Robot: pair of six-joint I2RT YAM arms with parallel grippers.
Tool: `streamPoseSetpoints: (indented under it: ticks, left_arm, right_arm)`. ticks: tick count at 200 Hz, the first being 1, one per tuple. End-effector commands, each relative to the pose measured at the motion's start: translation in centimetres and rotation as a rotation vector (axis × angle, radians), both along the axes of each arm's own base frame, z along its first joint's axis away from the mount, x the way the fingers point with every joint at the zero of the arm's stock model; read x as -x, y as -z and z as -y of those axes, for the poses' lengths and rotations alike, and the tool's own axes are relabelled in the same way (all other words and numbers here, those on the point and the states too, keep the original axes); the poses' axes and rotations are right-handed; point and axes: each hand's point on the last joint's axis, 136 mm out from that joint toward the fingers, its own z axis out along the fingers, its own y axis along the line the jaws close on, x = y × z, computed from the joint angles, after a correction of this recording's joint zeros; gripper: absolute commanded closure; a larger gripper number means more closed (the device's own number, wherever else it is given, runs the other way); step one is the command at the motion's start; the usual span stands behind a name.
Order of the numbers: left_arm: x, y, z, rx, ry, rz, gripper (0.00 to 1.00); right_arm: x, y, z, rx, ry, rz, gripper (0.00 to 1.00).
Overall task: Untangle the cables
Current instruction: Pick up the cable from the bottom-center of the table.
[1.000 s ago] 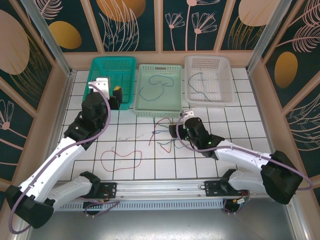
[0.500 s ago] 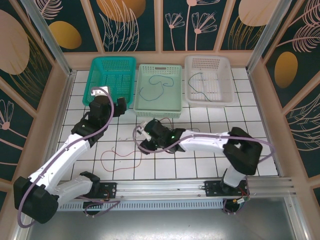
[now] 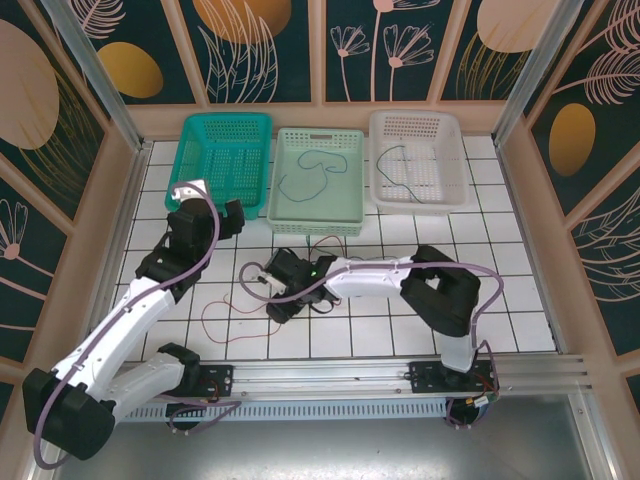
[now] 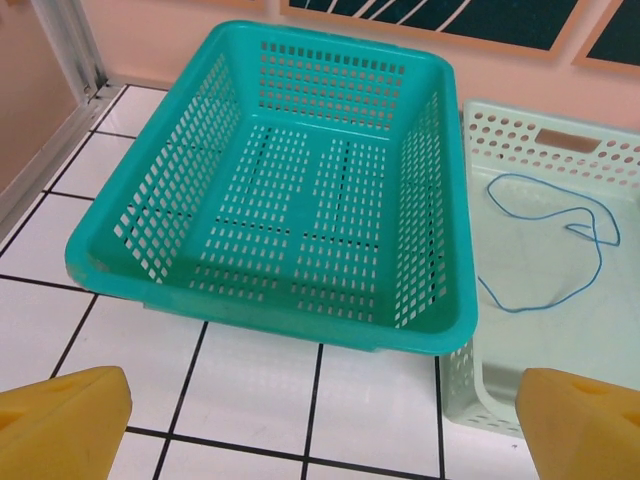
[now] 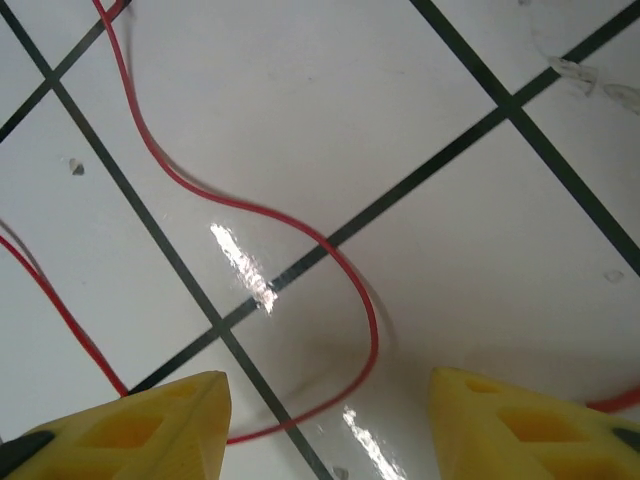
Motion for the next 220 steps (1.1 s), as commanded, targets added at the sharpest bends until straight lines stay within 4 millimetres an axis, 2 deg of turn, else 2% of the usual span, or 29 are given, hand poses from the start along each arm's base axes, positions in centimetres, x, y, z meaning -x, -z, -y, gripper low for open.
streamPoseSetpoints:
  ticks: [1, 63, 80, 107, 130, 164, 220]
  left_arm:
    - [0.4, 0.0, -0.8, -0.002, -0.028, 0.010, 0.01]
    - [0.9, -1.1, -1.4, -0.018, -0.041, 0.045, 0.01]
    - [1.0, -1.3, -1.6, -0.020, -0.046, 0.052, 0.01]
    - [1.2, -1.2, -1.7, -0.021, -0.049, 0.054, 0.01]
    - [1.3, -1.4, -1.9, -0.024, -0.059, 0.063, 0.01]
    - [1.3, -2.0, -1.6, -0.012, -0.041, 0.092, 0.02]
    - [1.1, -2.3, -1.3, 0.005, -0.025, 0.116, 0.01]
  right_arm:
    - [0.7, 0.5, 0.4, 0.068, 0.013, -0.047, 0.47]
    - [0.3, 2.8, 1.3, 0.201, 0.024, -0.055, 0.66]
    - [0.2, 2.9, 1.2, 0.201, 0.029, -0.057, 0.77]
    - [-1.0, 2.4, 1.2, 0.167, 0.075, -0.055, 0.99]
    - [-2.4, -0.2, 0.8, 0.049, 0.129, -0.063, 1.00]
    - [-5.5, -5.9, 0.2, -0.199, 0.211, -0.047, 1.00]
    - [-8.7, -13.1, 0.0, -0.415, 0.241, 0.034, 1.00]
